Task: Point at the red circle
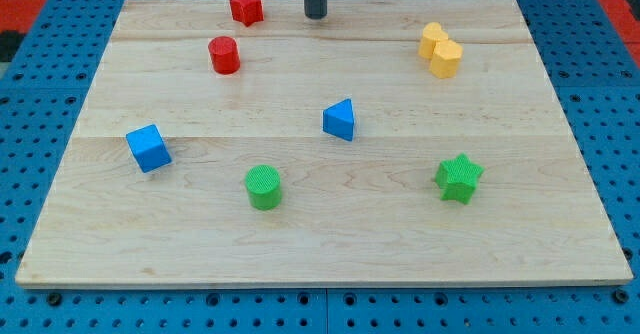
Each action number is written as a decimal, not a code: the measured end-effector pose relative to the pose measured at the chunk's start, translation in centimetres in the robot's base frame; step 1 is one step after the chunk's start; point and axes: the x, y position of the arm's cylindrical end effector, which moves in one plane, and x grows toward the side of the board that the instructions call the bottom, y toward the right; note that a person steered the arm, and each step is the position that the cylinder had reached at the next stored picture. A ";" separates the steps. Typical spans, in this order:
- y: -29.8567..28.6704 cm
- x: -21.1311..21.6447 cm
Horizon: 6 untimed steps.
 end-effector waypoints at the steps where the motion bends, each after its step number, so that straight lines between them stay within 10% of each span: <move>1: 0.0 1.0; 6: -8.1 12.0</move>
